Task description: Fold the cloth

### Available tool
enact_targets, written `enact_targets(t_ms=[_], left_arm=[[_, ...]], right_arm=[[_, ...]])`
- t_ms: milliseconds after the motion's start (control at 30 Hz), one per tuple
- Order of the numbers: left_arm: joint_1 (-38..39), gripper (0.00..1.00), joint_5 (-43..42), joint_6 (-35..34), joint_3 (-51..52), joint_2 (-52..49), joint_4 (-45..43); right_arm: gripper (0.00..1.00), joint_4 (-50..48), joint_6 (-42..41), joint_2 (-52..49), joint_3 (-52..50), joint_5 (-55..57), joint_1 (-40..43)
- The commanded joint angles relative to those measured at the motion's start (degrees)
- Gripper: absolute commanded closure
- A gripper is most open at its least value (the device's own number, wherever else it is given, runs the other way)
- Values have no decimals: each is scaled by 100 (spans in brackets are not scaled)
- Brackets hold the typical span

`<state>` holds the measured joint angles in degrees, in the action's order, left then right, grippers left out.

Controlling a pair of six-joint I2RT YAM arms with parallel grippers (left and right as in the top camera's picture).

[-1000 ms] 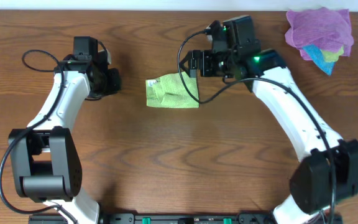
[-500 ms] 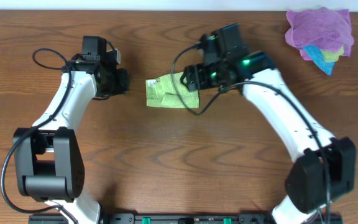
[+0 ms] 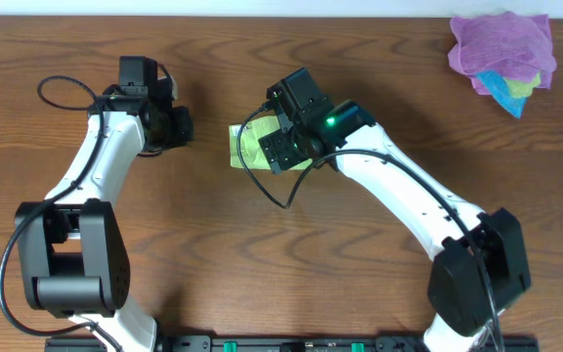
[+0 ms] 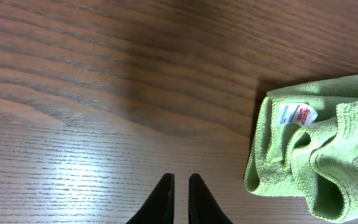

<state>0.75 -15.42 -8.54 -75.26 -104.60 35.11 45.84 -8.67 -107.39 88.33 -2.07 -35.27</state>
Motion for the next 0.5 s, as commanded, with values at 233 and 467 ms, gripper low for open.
enact_targets(t_ms=[233, 467], left_arm=[[-9, 81, 79, 83, 35, -35, -146], [-9, 81, 76, 83, 35, -35, -151]], right_arm=[[24, -258, 39, -719, 4, -140, -118], [25, -566, 111, -852, 2, -116, -273]])
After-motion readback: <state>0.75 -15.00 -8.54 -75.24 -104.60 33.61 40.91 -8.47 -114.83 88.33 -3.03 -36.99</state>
